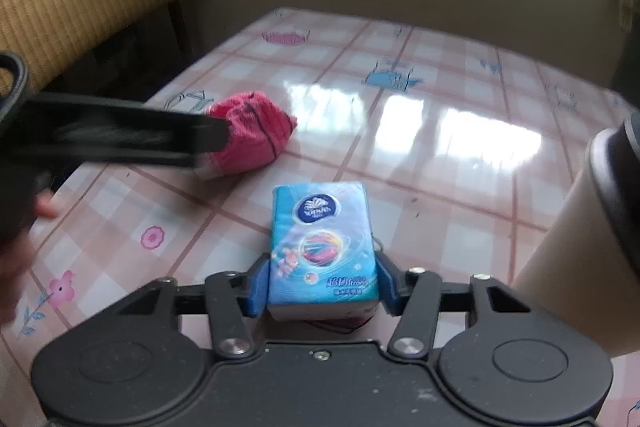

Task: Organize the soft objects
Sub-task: 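Grasp the blue Vinda tissue pack with the right gripper, then grasp the pink-and-white sock with the left gripper while the right holds the tissue pack, then carry the sock and tissue pack with both grippers toward the box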

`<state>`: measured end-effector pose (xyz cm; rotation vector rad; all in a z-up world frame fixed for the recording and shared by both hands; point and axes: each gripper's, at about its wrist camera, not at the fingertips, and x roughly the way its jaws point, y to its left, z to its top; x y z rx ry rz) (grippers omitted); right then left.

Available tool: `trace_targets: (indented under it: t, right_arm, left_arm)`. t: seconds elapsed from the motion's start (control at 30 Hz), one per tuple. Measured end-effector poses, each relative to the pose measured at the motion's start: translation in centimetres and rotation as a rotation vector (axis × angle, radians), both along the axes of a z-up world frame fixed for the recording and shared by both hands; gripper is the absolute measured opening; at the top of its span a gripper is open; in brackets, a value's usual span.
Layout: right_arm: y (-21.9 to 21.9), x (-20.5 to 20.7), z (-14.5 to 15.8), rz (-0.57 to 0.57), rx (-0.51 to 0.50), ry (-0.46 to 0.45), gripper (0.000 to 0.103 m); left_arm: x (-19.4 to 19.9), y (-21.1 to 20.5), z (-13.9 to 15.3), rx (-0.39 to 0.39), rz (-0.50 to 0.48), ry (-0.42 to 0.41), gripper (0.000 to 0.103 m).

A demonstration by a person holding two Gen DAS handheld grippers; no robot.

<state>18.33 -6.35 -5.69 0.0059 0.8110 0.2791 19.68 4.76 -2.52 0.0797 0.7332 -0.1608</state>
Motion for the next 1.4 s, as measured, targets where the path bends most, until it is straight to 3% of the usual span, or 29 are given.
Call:
trace_targets:
  t: [0.17,0.23,0.3,0.37,0.4,0.47,0.6,0.83,1.4]
  right_arm:
    - [-1.0,-1.2,0.9,-0.026,0.042,0.001,0.063]
    - [-1.4,-1.9,1.5,-0.023,0.052,-0.011,0.063]
    - [-1.8,-2.6,2.1,-0.020,0.057,-0.029,0.063]
    - [-2.4,-3.1,2.5,-0.022,0.062,-0.039,0.063]
    - [-2.6,-3.3,2.7,-0.024,0.066,-0.040,0.063]
    - [-3.2,-3.7,3.1,-0.031,0.071,-0.047,0.063]
    - [-3.8,-4.6,4.3,-0.039,0.084,-0.070,0.063]
    - [-5.5,-6.4,7.4,-0.046,0.133,-0.111,0.063]
    - [-10.1,-9.4,13.4,-0.096,0.136,-0.191,0.063]
  left_arm:
    - [2.1,-1.8,-1.7,0.095,-0.053,0.014,0.094]
    - [2.4,-2.2,-2.2,0.099,-0.050,0.018,0.092]
    - [2.9,-2.4,-2.9,0.080,-0.048,0.041,0.071]
    - [2.8,-1.9,-2.8,0.041,-0.009,0.027,0.039]
    - [2.6,-1.8,-2.6,0.029,0.006,0.036,0.031]
    - [1.8,-1.6,-2.2,-0.033,0.022,0.065,0.026]
    - [-1.8,-2.6,-0.7,-0.030,0.061,0.026,0.024]
    - [-7.7,-3.1,3.2,-0.109,0.155,-0.015,0.024]
    - [-10.6,-7.3,8.7,-0.123,0.179,-0.079,0.024]
